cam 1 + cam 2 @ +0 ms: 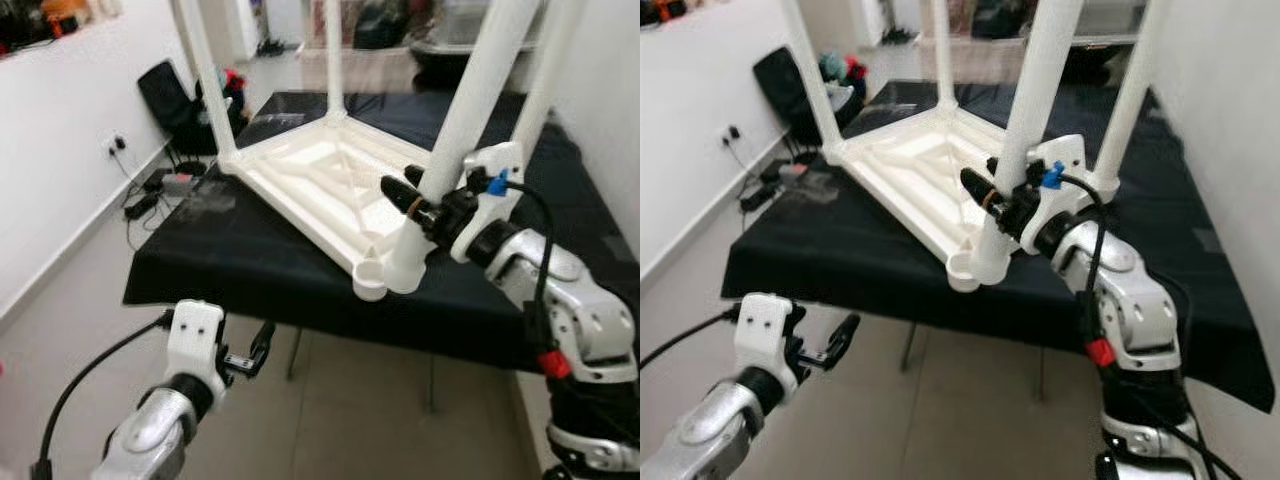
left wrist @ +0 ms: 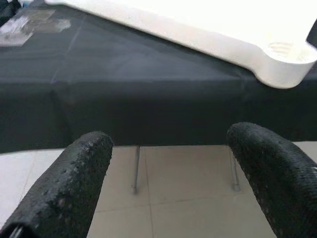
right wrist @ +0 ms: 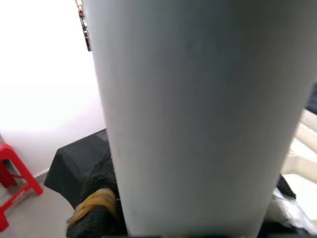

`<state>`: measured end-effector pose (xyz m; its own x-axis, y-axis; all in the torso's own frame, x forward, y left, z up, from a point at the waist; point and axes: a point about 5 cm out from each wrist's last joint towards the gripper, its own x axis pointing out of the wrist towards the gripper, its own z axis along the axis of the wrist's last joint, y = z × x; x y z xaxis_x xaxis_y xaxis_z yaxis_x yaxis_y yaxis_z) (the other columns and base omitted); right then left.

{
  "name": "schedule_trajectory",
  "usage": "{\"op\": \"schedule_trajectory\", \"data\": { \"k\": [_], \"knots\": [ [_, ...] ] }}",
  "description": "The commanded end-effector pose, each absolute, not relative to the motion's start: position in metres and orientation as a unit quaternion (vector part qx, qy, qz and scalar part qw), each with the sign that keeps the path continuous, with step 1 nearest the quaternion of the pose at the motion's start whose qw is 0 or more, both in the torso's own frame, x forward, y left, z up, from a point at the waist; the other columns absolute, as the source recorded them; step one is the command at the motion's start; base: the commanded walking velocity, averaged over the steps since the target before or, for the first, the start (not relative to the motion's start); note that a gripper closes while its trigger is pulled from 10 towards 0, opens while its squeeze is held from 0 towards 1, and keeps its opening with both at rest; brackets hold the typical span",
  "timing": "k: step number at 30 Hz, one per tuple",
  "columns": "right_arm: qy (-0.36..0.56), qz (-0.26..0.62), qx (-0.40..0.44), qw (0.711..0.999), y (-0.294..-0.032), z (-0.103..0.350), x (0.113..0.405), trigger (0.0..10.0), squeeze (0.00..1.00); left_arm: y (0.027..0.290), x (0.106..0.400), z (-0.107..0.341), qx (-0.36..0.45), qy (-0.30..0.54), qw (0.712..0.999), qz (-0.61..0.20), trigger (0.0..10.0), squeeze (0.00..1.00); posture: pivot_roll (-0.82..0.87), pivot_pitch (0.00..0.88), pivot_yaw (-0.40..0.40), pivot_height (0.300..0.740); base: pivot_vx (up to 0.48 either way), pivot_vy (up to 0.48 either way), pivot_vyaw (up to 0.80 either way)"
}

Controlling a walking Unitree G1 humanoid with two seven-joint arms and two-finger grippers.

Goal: Building children table

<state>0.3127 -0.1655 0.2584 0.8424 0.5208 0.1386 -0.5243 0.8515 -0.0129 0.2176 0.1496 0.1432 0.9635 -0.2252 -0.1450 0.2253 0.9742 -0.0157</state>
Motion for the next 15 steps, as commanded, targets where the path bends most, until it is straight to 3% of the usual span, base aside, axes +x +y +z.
{"op": "schedule_trajectory", "data": {
  "k": [1, 5, 13, 15],
  "knots": [
    [-0.070, 0.284, 0.013, 0.956, -0.1601, 0.2604, 0.3122, 10.0, 0.00, 0.1532, 0.2164, 0.1418, 0.010, 0.080, 0.991, -0.105, 10.0, 0.00, -0.06, 0.101, -0.001, 0.740, 0.000, 0.476, 0.00],
    [-0.069, 0.285, 0.012, 0.956, -0.1592, 0.2602, 0.3120, 10.0, 0.00, 0.1546, 0.2169, 0.1443, 0.015, 0.070, 0.992, -0.101, 10.0, 0.00, -0.06, 0.102, -0.001, 0.740, 0.000, 0.292, 0.00],
    [-0.066, 0.266, 0.012, 0.962, -0.1597, 0.2587, 0.3131, 10.0, 0.00, 0.1544, 0.2172, 0.1444, 0.015, 0.070, 0.992, -0.106, 10.0, 0.00, -0.06, 0.105, -0.002, 0.740, 0.000, 0.000, 0.00],
    [-0.062, 0.256, 0.015, 0.965, -0.1602, 0.2573, 0.3149, 10.0, 0.00, 0.1545, 0.2175, 0.1449, 0.022, 0.067, 0.992, -0.107, 10.0, 0.00, -0.06, 0.105, -0.002, 0.740, 0.000, 0.000, -0.63]
  ]
}}
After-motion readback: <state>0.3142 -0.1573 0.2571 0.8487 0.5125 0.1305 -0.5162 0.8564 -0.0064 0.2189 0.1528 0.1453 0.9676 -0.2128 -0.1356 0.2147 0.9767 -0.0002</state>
